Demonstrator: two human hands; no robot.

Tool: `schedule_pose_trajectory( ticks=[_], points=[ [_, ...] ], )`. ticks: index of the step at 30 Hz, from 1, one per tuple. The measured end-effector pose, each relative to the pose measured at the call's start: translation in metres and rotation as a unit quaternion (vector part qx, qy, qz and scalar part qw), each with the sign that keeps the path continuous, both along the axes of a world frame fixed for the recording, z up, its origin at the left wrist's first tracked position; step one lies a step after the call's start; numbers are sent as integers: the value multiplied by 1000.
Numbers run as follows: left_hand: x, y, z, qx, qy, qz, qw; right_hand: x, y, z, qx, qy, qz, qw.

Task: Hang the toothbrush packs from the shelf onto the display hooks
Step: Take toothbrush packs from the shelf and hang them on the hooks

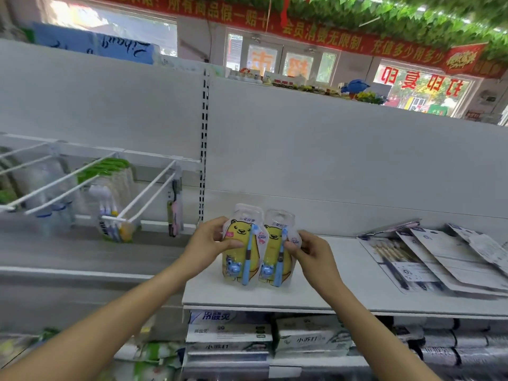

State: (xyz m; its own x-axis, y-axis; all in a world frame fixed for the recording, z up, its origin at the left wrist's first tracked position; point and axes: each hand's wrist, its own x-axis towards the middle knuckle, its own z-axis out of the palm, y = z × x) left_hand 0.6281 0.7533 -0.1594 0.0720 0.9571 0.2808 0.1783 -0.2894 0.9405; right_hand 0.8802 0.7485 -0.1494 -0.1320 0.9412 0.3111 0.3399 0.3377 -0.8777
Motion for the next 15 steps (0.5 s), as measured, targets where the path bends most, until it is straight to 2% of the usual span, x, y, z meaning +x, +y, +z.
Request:
schedule_pose_trajectory(
  ticks=[15],
  points=[
    [-138, -119, -11, 7, -26, 67, 997, -134, -76, -9, 16, 6, 116, 993]
  ],
)
